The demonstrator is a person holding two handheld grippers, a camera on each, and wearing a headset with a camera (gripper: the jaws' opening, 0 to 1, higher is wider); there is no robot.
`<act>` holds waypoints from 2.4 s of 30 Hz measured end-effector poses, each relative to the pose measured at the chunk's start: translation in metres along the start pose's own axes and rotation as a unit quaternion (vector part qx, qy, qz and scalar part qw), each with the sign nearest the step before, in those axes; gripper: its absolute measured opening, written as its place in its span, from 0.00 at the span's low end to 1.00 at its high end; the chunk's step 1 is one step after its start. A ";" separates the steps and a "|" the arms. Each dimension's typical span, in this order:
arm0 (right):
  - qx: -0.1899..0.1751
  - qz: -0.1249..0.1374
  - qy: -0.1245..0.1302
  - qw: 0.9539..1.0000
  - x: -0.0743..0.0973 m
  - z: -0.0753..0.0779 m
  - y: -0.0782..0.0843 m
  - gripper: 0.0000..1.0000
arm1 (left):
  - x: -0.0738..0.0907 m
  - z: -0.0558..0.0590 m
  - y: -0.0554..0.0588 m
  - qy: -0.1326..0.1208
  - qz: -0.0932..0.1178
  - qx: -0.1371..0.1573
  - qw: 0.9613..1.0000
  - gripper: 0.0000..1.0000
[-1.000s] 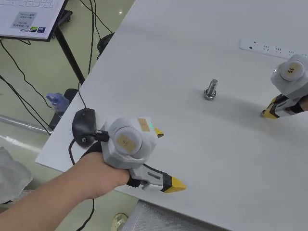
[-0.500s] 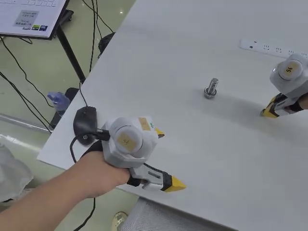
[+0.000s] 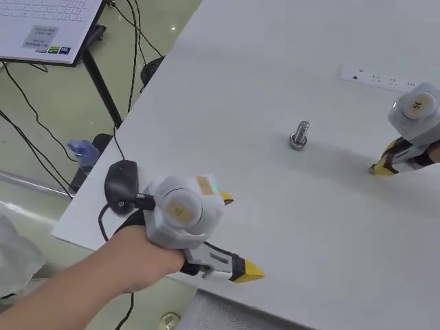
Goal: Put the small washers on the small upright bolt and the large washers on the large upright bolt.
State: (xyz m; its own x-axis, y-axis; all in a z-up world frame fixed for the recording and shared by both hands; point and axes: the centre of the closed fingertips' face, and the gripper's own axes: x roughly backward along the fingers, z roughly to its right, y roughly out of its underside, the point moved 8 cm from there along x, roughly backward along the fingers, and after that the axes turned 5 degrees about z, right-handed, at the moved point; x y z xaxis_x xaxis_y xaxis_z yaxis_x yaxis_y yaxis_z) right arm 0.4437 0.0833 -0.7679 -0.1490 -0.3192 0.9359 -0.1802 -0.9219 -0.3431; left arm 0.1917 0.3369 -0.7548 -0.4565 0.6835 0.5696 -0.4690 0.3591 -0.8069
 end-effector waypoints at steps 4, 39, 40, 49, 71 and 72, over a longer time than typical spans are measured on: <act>-0.013 0.040 0.011 0.999 0.012 -0.003 -0.007 0.28 | 0.000 0.000 -0.003 -0.001 0.002 -0.004 1.000 0.79; -0.147 0.373 0.056 0.914 0.152 -0.123 0.047 0.75 | 0.021 0.019 -0.026 -0.056 0.079 0.025 0.995 0.86; -0.149 0.379 0.052 0.912 0.151 -0.127 0.050 0.77 | 0.021 0.020 -0.026 -0.056 0.080 0.026 0.995 0.87; -0.200 0.406 0.068 0.889 0.139 -0.156 0.093 0.91 | 0.026 0.026 -0.034 -0.053 0.096 0.034 0.993 0.89; -0.217 0.370 0.068 0.901 0.112 -0.201 0.125 1.00 | 0.023 0.036 -0.030 -0.051 0.105 0.054 0.992 0.90; -0.218 0.366 0.066 0.902 0.112 -0.201 0.125 0.99 | 0.023 0.037 -0.029 -0.050 0.102 0.053 0.992 0.90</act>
State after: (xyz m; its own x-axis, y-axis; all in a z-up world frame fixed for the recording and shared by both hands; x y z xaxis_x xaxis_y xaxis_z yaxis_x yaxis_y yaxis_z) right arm 0.2088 -0.0233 -0.7223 -0.4933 -0.7519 0.4374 -0.3471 -0.2909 -0.8916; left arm 0.1667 0.3183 -0.7121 -0.6205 0.6667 0.4130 -0.4329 0.1480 -0.8892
